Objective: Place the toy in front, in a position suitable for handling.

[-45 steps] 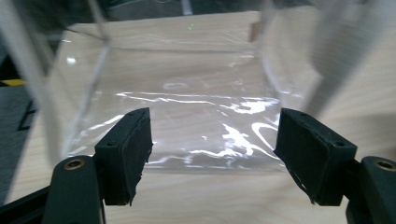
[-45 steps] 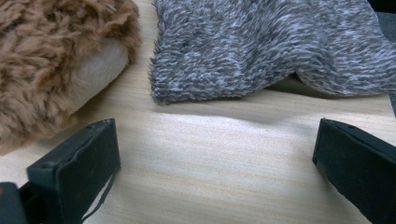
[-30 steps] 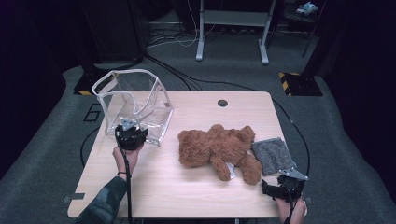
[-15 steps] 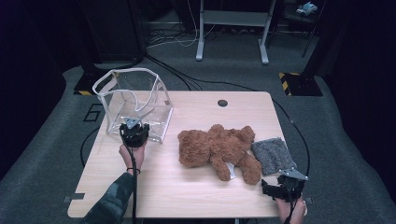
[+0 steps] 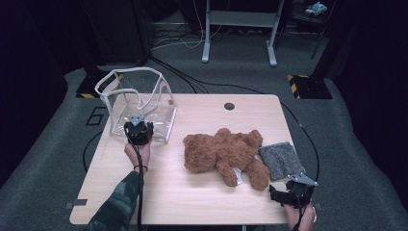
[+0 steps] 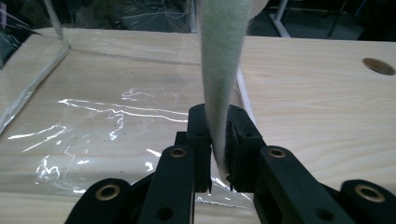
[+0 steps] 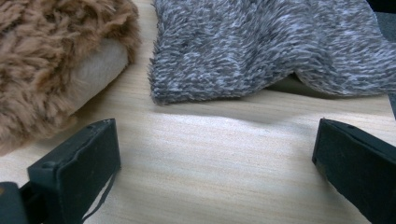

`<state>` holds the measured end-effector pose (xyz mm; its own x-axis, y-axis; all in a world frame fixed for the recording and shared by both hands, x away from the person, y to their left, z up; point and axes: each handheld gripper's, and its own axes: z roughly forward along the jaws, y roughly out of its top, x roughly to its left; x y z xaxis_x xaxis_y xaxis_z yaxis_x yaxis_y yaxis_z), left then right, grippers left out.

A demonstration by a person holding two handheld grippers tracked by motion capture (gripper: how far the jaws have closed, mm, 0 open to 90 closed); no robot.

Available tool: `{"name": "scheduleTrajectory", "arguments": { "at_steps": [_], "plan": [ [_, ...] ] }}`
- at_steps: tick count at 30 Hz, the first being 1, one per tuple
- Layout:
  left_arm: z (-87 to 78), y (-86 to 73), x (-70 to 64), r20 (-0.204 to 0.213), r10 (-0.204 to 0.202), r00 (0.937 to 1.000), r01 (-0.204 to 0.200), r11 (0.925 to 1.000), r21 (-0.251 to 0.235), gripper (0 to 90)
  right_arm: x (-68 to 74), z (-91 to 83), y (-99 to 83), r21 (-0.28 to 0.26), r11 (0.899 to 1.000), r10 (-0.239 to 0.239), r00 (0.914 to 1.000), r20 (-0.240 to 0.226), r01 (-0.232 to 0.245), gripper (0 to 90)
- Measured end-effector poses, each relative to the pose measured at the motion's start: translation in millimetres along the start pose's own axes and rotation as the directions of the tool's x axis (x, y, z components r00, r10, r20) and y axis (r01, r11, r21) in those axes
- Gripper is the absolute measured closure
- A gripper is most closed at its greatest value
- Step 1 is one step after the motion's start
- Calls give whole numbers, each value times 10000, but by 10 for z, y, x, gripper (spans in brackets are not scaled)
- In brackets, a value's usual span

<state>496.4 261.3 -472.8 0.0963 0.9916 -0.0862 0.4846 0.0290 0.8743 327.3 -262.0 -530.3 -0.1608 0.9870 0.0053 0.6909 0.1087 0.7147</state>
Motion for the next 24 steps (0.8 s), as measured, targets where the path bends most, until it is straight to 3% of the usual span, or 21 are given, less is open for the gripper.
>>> {"name": "scheduleTrajectory", "arguments": {
  "at_steps": [6, 9, 13, 19, 24],
  "plan": [
    [60, -11, 18, -228, 90, 9997, -90, 10000, 1, 804, 0, 0, 0, 2, 10000, 5, 10000, -2, -5, 0],
    [89, 29, 41, -145, -278, 9995, 279, 9996, 107, 804, -2, 2, 0, -32, 10000, -35, 10000, -11, 35, 0],
    [127, 67, 47, -273, -229, 9994, 233, 9996, 159, 804, -2, 2, 0, -32, 10000, -27, 10000, -9, 27, 0],
    [193, 120, 89, -186, -596, 9980, 602, 9976, 329, 805, -4, 2, -1, -34, 10000, -51, 10000, -11, 51, 0],
    [246, 138, 82, -323, -260, 9991, 269, 9993, 271, 807, -4, 2, 0, -32, 10000, -49, 10000, -8, 49, 1]
  ]
}}
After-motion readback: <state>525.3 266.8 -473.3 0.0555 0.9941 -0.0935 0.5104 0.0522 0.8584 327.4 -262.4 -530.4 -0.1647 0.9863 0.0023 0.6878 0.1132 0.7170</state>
